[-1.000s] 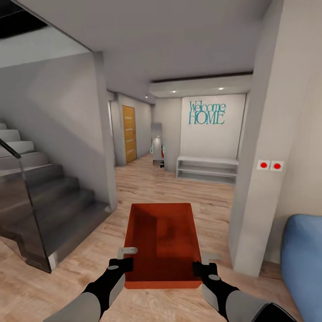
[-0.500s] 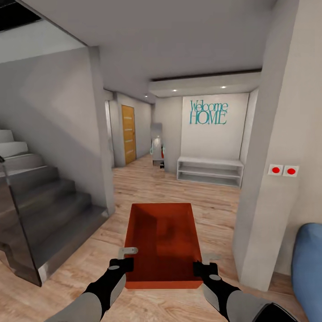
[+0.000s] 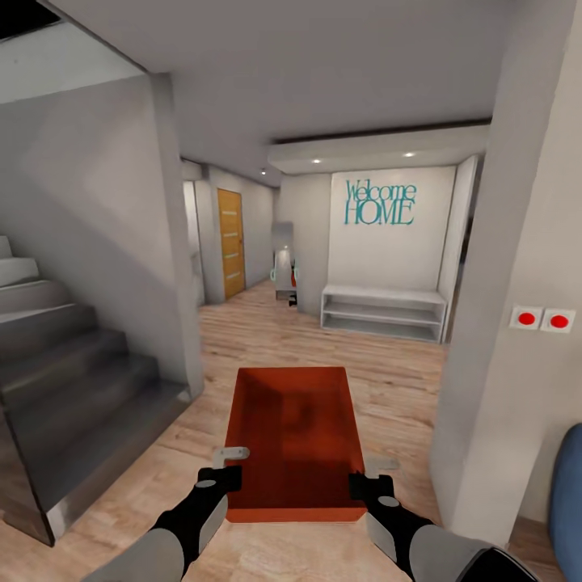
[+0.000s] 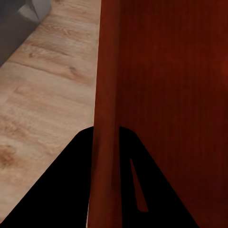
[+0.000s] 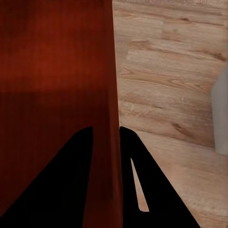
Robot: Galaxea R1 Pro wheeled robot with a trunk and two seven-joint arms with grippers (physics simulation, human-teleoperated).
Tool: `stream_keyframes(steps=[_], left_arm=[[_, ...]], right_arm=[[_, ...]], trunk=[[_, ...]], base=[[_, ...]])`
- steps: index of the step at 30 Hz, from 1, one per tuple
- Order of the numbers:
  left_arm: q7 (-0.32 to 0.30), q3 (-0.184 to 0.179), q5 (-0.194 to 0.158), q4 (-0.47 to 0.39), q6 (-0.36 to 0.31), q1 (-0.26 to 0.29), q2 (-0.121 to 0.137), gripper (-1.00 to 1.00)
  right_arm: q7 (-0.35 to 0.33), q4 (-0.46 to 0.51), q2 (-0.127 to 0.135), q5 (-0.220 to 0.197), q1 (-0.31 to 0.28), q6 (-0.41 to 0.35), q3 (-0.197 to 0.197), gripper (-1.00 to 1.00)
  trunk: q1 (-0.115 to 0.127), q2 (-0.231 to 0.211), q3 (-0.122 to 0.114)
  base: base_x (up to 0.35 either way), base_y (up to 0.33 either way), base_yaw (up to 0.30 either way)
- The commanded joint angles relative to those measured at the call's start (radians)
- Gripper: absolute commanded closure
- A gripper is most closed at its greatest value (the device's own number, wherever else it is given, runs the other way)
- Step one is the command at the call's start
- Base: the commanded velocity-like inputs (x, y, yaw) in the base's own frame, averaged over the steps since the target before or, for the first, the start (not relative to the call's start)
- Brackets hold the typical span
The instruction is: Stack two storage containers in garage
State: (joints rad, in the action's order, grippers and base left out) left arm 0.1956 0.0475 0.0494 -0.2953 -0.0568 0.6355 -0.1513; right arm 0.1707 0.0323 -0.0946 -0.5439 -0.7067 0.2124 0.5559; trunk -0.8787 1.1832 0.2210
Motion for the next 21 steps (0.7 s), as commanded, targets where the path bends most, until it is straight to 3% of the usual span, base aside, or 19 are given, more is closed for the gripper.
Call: stream_keyframes(steps=[1, 21], left_arm=[[-0.001, 0.057, -0.045, 0.000, -0.006, 0.001, 0.022, 1.00], [-0.001, 0.057, -0.045, 0.001, -0.006, 0.001, 0.024, 1.00]], right_arm=[[-0.007, 0.004, 0.004, 0.009, 0.000, 0.008, -0.011, 1.00], [-0.007, 0.004, 0.004, 0.009, 0.000, 0.008, -0.011, 1.00]], trunk=[[-0.001, 0.001, 0.001], [-0.001, 0.001, 0.001]], base=[[0.322, 0.000, 0.000], [0.322, 0.000, 0.000]])
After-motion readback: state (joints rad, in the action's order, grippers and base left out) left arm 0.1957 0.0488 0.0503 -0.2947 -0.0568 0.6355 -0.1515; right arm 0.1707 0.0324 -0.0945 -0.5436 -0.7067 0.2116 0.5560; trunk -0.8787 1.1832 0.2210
